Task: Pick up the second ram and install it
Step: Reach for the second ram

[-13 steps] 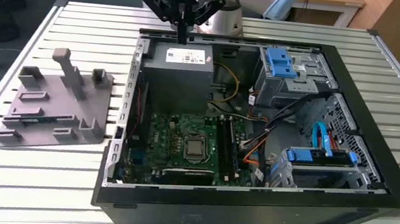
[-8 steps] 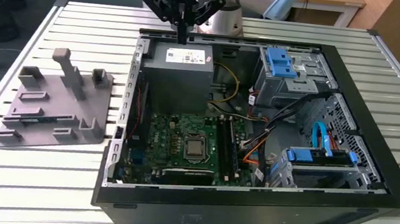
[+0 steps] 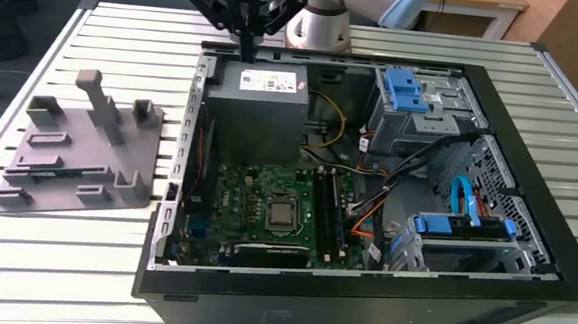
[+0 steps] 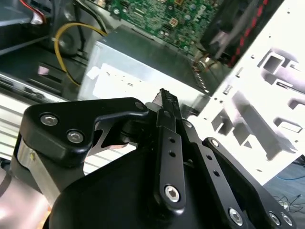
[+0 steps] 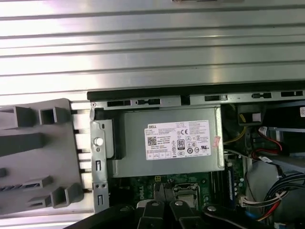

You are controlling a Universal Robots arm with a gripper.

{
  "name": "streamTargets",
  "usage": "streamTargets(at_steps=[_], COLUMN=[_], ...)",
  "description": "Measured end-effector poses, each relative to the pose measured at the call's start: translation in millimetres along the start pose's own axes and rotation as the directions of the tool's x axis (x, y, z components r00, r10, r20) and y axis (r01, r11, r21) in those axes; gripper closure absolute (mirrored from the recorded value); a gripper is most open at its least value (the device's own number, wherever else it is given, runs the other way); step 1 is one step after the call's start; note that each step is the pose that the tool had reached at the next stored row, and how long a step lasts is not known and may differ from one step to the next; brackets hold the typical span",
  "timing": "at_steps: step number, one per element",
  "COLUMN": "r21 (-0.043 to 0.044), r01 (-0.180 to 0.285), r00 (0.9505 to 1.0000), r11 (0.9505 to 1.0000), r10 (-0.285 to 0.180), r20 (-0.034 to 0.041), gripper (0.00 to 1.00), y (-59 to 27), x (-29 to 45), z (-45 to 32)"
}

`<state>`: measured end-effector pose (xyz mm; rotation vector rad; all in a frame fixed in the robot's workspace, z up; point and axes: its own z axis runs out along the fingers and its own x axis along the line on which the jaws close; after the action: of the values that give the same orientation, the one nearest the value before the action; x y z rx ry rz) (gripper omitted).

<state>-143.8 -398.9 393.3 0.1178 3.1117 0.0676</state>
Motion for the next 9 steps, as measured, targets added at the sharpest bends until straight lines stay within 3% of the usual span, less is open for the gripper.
streamTargets(at_steps=[9], r21=[-0.0003], r01=[0.000], r00=[1.0000], r11=[1.0000], r10=[0.000], r20=[0.0035], gripper=[0.90], y=[-3.1], x=[40.6], z=[-1.2])
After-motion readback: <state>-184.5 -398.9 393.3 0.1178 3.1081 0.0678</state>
